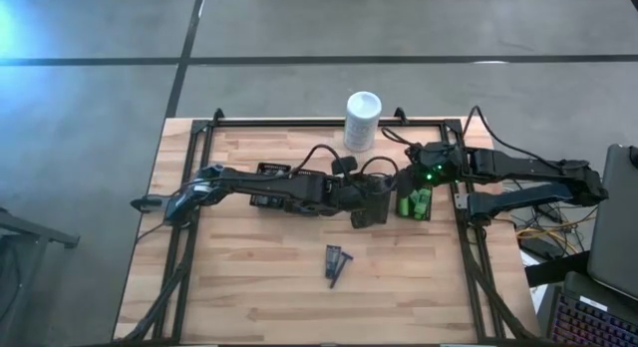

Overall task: Pick & Place Travel size toiletries
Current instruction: Put the blue shaver cream into the middle right black bin

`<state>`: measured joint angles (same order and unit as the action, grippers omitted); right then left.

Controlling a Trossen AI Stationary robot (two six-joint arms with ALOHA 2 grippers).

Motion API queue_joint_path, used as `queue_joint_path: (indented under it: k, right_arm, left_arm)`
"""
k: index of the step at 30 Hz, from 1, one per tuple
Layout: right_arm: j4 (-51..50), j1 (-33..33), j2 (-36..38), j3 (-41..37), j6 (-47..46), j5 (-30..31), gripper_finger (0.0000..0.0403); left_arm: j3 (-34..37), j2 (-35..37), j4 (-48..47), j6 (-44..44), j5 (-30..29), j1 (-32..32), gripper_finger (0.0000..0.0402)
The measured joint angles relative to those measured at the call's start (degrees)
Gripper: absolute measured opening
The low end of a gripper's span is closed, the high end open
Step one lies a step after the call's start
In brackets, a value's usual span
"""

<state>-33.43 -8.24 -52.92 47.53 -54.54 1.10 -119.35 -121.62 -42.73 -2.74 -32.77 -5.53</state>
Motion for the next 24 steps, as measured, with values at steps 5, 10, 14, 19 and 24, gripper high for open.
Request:
queue_joint_path:
  k: [5, 10, 14, 19, 24]
  right_arm:
    - [-0.71, -0.06, -1.27, -0.2, 1.95, -1.22, 0.0009]
    - [-1.51, -2.11, -2.95, -0.13, 7.58, -1.15, 0.0008]
    - [-4.43, -5.98, -5.87, -0.13, 13.97, -7.85, 0.0008]
    - [-5.97, -9.52, -11.71, -0.07, 23.83, -18.35, 0.0008]
    - [-7.73, -11.41, -19.01, 1.47, 32.9, -19.52, 0.0008]
  left_arm:
    - [-0.02, 0.18, -1.92, -3.45, 0.08, -0.09, 0.0184]
    - [0.52, 0.17, -6.92, -8.26, 1.94, -0.22, 0.0232]
    - [0.5, 0.78, -12.32, -12.3, 3.49, -0.85, 0.026]
    - [0.52, 2.7, -15.08, -15.29, 3.49, -2.42, 0.027]
    - [0.52, 4.24, -16.17, -17.63, 3.17, -3.33, 0.0271]
